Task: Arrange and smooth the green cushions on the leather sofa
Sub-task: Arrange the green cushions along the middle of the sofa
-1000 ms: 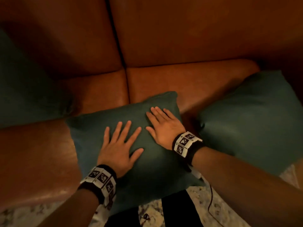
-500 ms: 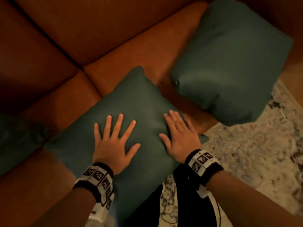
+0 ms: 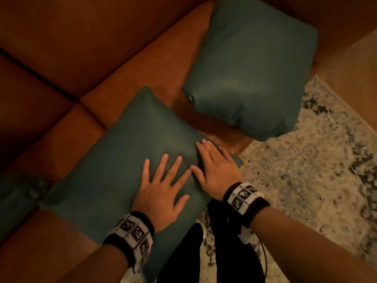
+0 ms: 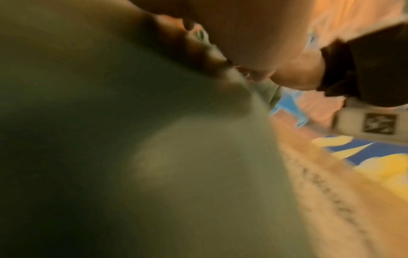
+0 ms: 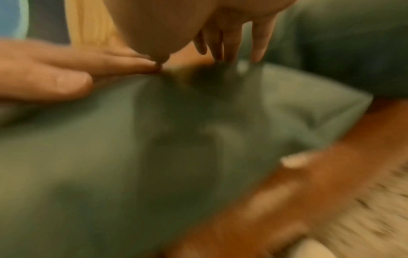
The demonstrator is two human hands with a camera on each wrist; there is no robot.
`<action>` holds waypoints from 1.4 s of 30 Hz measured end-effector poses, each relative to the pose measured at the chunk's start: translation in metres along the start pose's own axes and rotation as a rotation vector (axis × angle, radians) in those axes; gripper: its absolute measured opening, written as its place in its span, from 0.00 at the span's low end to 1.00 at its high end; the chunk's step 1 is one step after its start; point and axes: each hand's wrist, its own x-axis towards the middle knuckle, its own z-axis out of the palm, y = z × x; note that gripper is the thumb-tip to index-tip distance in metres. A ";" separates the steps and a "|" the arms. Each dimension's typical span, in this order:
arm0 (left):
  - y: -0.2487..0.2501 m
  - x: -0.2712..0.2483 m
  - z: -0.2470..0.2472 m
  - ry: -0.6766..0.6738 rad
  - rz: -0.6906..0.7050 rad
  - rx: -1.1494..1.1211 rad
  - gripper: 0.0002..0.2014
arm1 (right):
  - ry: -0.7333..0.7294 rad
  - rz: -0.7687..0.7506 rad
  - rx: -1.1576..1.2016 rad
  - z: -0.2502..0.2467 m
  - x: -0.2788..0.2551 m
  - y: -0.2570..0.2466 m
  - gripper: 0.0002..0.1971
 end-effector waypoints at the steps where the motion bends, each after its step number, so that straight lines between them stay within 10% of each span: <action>1: -0.010 -0.003 0.006 -0.009 -0.024 0.016 0.32 | -0.077 0.031 -0.023 0.007 0.001 0.006 0.38; 6: -0.080 -0.062 0.030 -0.055 -0.488 -0.077 0.36 | -0.392 0.258 -0.093 0.004 -0.004 0.070 0.43; 10: -0.100 -0.099 0.031 0.002 -1.031 -0.443 0.37 | -0.219 0.116 -0.120 -0.034 0.010 0.047 0.43; 14: -0.058 -0.048 0.007 0.188 -0.787 -0.345 0.33 | -0.018 -0.302 -0.068 -0.039 0.060 -0.050 0.34; 17: -0.048 -0.013 0.008 0.161 -0.674 -0.328 0.30 | -0.148 -0.516 -0.224 -0.016 0.092 -0.084 0.34; 24: -0.142 -0.115 0.056 0.073 -1.681 -0.887 0.30 | -0.266 -0.390 -0.314 -0.049 0.142 -0.042 0.35; 31: -0.146 -0.020 0.014 0.101 -0.866 -0.576 0.28 | -0.461 -0.914 -0.343 -0.019 0.186 -0.183 0.29; 36: -0.191 -0.085 0.069 -0.217 -1.290 -0.713 0.26 | -0.541 -0.727 -0.539 -0.031 0.243 -0.138 0.29; 40: -0.169 -0.154 0.081 0.086 -1.718 -0.725 0.28 | -0.451 -0.379 -0.472 -0.080 0.255 -0.096 0.19; 42: -0.125 -0.153 0.068 0.389 -1.611 -0.815 0.31 | -0.315 -0.409 -0.184 -0.091 0.223 -0.086 0.16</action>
